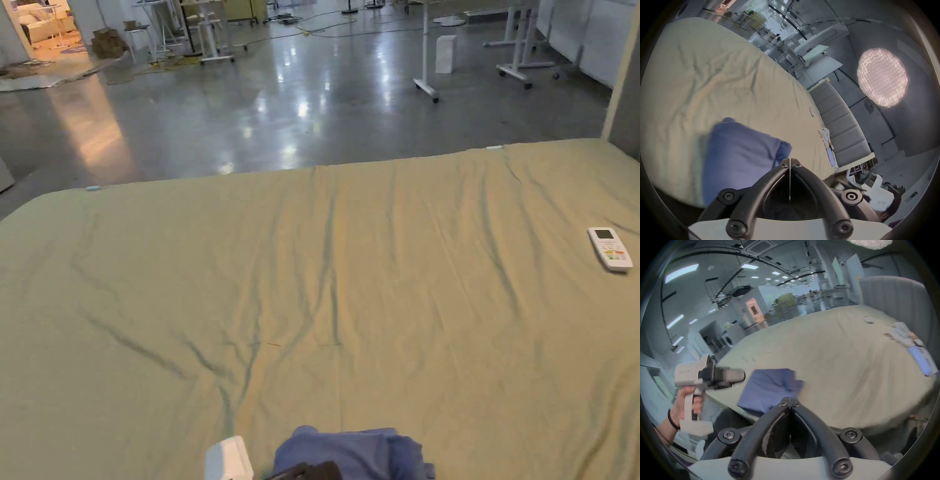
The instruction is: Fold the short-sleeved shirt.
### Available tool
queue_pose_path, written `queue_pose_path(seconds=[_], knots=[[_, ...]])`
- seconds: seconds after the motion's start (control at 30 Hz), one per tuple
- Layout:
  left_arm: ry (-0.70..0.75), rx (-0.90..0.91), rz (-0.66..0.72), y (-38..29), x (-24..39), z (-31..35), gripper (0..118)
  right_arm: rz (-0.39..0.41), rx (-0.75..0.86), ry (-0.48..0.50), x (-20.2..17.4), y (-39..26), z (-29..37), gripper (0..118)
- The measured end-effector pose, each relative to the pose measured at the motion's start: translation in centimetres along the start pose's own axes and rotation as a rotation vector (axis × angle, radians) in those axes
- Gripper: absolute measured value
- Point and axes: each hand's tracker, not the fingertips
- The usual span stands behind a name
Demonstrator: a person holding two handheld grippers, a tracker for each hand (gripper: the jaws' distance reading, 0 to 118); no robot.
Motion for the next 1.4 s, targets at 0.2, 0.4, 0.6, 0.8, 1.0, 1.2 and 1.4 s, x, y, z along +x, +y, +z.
queue_pose_path(seconds=[0.2,0.4,0.6,0.8,1.0,1.2,1.4], knots=[[0.083,0.035,0.128,-1.0,-5.6,3.9,1,-0.138,-0.210,0.100,-0.2,2.7,-13.0,0],[0.121,0.041,0.132,-1.5,-6.2,4.4,70,-0.090,-0.293,-0.064,1.2,0.0,-16.0,0],[0.095,0.018,0.173,-0.6,-8.3,2.3,84,-0.132,-0.316,-0.076,1.7,0.1,-15.8,0],[-0.027,-0.076,0.229,2.1,-11.5,-2.0,84,-0.184,-0.295,-0.055,2.4,-0.1,-15.0,0],[-0.133,-0.292,0.160,2.9,-13.9,-7.4,60,-0.201,-0.296,-0.058,2.9,-0.3,-16.0,0],[-0.024,-0.309,0.071,3.2,-11.7,-8.5,35,-0.207,-0.270,-0.069,2.7,-0.7,-15.8,0],[0.035,-0.292,0.074,2.9,-10.9,-8.1,33,-0.190,-0.256,-0.074,2.6,-0.9,-15.6,0]])
